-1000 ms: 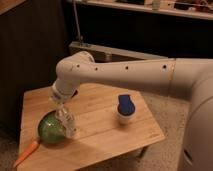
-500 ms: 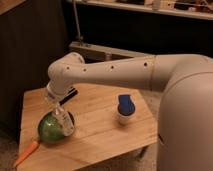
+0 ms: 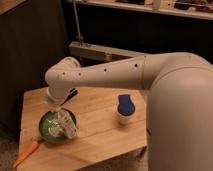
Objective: Place the bottle in the ceramic bowl
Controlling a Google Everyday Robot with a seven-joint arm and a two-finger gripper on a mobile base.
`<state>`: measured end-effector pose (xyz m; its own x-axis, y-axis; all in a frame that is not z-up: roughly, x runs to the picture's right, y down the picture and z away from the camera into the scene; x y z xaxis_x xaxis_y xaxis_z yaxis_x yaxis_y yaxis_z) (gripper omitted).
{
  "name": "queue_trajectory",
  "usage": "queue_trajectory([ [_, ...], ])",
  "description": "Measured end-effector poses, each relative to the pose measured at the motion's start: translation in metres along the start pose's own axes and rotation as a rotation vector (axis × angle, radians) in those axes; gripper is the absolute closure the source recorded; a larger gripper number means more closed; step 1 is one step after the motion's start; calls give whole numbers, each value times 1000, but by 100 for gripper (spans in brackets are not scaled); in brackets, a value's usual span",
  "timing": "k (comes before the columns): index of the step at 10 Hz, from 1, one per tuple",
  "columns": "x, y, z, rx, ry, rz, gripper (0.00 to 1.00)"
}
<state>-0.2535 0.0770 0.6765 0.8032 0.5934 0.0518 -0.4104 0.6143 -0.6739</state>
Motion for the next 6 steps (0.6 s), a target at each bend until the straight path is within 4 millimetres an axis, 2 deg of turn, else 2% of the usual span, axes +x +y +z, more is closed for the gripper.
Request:
queue_trajectory([
  [1,-1,-1,0,-9,0,12,28],
  [3,-7,-2,-3,-34,-10,27,20],
  [6,-11,-1,-8,-40,-14,29,20],
])
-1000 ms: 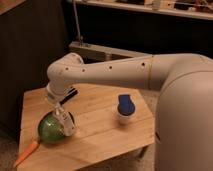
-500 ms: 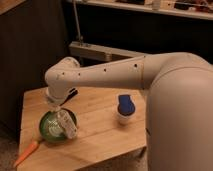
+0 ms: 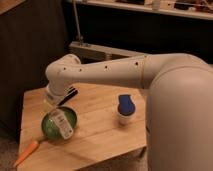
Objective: Place the bottle in the ceramic bowl
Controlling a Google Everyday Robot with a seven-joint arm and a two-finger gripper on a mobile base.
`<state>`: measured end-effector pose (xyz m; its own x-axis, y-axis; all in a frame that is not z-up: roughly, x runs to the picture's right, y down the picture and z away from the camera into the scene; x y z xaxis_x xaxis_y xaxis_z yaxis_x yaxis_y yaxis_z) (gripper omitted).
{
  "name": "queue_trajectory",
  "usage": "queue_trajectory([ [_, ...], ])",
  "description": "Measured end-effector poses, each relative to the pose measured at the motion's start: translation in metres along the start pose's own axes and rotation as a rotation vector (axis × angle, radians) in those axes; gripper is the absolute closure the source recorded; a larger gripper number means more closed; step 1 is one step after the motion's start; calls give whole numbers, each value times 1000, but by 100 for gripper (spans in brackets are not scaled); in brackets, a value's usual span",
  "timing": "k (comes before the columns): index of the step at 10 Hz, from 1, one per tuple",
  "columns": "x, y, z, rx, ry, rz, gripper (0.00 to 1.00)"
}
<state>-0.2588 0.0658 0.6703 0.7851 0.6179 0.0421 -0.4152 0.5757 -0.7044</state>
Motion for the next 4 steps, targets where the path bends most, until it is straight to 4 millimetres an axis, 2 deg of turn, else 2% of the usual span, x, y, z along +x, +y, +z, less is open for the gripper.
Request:
queue_trajectory([
  [4,-3,-3,-4,9,-8,15,20],
])
